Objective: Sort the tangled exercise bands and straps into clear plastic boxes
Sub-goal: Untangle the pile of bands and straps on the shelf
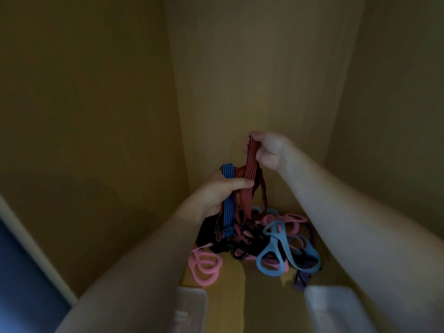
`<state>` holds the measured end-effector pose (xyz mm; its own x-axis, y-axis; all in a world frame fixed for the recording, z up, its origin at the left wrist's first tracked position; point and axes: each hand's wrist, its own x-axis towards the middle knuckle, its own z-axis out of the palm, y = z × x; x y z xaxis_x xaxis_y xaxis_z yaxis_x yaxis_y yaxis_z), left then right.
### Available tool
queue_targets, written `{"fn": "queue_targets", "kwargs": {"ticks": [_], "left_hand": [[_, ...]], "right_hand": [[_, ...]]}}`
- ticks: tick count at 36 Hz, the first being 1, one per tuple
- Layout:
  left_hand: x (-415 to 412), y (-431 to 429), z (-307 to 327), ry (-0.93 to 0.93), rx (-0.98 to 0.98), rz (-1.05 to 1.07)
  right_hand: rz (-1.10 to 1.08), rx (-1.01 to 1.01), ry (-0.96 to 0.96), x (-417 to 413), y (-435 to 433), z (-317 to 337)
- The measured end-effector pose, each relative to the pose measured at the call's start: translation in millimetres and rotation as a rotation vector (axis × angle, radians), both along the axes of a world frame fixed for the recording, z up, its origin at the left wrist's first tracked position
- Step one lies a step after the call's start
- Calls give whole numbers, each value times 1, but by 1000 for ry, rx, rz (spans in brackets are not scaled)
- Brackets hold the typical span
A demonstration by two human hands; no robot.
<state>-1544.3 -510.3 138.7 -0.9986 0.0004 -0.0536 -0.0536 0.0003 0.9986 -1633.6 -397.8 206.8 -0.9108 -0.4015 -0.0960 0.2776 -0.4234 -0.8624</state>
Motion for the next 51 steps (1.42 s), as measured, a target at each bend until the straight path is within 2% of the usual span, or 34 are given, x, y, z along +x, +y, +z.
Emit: {"fn": "queue_targets", "kwargs": {"ticks": [5, 8, 14, 18, 24, 27, 31, 34, 42, 47, 51], "left_hand": [[7, -11, 1, -140, 46, -108], [9, -15, 3, -151, 57, -145], [13, -12, 7, -145, -128, -288], [11, -12, 4, -181, -188, -189], [14, -18, -4, -160, -254, -31], [15, -19, -8, -147, -182, 53], [14, -19, -9, -118, -120, 170], [11, -21, -12, -61, -147, 239], [-2, -15, -37, 9, -310, 266], [-6, -7, -53, -6, -212, 240], [-6, -2, -61, 6, -171, 186]], "right_hand": [[-59, 223, 35, -11, 16, -14], [-22, 358, 34, -9, 24, -24], [76, 445, 47, -6, 29, -38], [94, 591, 68, -9, 37, -46], [-4, 768, 158, -22, 53, -71], [-36, 850, 196, -23, 64, -86], [-77, 1122, 302, -25, 84, -115], [77, 1298, 256, -17, 98, -140], [351, 1486, 259, 6, 119, -201], [477, 1589, 314, 23, 119, -216], [441, 1635, 345, 29, 115, -227]]}}
